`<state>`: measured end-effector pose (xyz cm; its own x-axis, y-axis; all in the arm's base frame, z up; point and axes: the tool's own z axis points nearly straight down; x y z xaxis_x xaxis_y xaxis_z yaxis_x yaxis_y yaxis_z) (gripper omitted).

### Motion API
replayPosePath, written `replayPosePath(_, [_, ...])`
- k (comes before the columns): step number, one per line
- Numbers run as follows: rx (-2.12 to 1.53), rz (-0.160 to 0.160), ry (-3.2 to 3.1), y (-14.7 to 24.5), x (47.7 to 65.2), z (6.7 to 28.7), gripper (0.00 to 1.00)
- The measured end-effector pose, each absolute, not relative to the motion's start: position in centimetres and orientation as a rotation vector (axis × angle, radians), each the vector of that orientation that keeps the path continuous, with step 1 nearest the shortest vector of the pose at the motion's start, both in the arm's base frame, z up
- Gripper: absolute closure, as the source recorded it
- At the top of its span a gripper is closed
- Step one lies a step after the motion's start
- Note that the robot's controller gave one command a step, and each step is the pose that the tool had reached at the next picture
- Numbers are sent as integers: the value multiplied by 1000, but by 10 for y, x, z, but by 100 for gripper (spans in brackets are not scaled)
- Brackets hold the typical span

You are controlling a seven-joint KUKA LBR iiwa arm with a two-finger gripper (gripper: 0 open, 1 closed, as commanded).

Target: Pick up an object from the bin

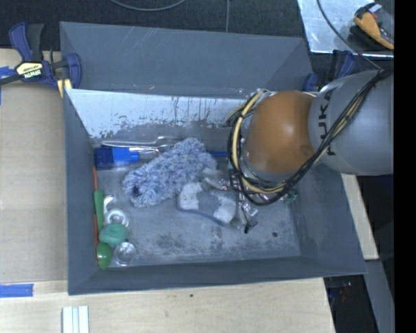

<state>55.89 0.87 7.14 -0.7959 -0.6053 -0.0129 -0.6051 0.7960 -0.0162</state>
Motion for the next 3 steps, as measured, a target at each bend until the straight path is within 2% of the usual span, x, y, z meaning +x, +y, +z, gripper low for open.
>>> replayPosePath(1, [-625, 0, 3052, 9, 555, 75, 100])
replayPosePath(2, [-625, 0, 3052, 9, 555, 75, 100])
replayPosePath(3, [-628, 1, 3061, 9, 552, 98, 100])
